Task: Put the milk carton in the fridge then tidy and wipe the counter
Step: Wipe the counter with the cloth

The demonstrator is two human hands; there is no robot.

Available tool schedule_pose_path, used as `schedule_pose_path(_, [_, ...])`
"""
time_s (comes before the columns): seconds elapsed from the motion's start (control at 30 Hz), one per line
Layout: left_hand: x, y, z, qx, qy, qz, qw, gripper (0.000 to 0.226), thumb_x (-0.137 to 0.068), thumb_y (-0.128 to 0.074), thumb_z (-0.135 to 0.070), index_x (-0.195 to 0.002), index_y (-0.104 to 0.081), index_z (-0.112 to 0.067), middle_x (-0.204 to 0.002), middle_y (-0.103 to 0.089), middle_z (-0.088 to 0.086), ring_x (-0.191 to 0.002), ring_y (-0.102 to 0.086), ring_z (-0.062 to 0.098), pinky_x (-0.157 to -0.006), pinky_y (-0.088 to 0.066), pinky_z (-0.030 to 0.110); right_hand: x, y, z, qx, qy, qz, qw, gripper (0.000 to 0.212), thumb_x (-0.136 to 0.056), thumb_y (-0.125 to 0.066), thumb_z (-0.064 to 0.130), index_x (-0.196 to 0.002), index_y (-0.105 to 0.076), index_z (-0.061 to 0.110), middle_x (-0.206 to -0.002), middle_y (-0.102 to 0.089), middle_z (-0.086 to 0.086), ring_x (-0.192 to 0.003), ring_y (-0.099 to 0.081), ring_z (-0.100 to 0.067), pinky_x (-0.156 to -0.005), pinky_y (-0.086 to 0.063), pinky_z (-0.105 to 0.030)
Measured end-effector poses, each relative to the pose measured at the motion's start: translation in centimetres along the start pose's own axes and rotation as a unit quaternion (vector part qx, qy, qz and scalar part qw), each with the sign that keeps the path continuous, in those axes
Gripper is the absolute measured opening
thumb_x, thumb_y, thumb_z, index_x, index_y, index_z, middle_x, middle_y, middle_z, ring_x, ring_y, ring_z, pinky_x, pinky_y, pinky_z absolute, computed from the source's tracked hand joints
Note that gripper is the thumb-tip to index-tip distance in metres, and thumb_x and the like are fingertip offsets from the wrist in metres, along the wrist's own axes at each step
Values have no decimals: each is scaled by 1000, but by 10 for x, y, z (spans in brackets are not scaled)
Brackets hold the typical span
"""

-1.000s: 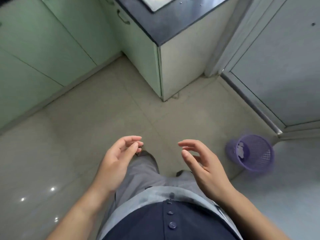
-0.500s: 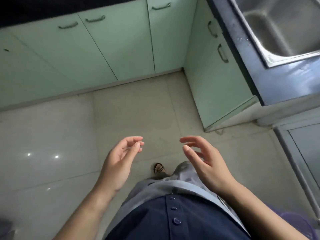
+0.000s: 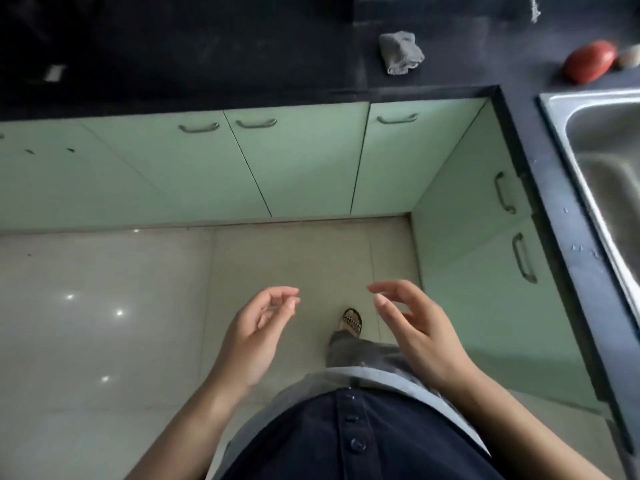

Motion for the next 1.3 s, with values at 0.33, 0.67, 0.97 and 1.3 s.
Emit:
schedule_pose_path(0.33, [-166, -1, -92, -32, -43, 15, 998, 26, -74, -56, -51, -92, -66, -35, -99, -68, -2, -89, -65, 11, -82, -47, 20, -166, 44, 50, -6, 14, -6, 1000, 24, -87, -50, 41, -102, -62, 27, -105, -63, 13, -101, -58, 2, -84, -46, -13])
schedule_pose_path(0.67, [-372, 11, -159, -163, -58, 104, 979, 10, -90, -55, -30, -98, -62, -32, -99, -65, -16, -91, -59, -1, -78, -44, 15, -352, 71, 92, 4, 8, -113, 994, 29, -79, -46, 53, -98, -60, 35, -104, -63, 13, -93, -60, 3, -74, -46, -8])
schedule_pose_path(0.97, [-526, -34, -215, -261, -81, 188, 943, 9, -88, -56, -27, -96, -60, -29, -96, -61, -10, -91, -59, 8, -77, -46, 22, -489, 125, 95, 99, -31, -209, 972, 23, -89, -53, 39, -101, -61, 22, -108, -59, 3, -97, -57, -13, -84, -48, -33])
schedule_pose_path(1.3, [-584, -109, -202, -526, -200, 181, 806, 50, -89, -50, -32, -136, -40, -19, -143, -37, 2, -132, -32, 21, -105, -35, 36, -589, 162, 72, 278, -53, -99, 954, 41, -89, -53, 39, -124, -51, 19, -135, -42, -5, -124, -36, -28, -100, -34, -35])
Point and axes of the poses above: each hand's wrist, its own x-axis away from the middle knuckle, its own y-axis out of the back of the hand, z = x × y, the point moved 1 cm from there along -x, towards the middle knuckle
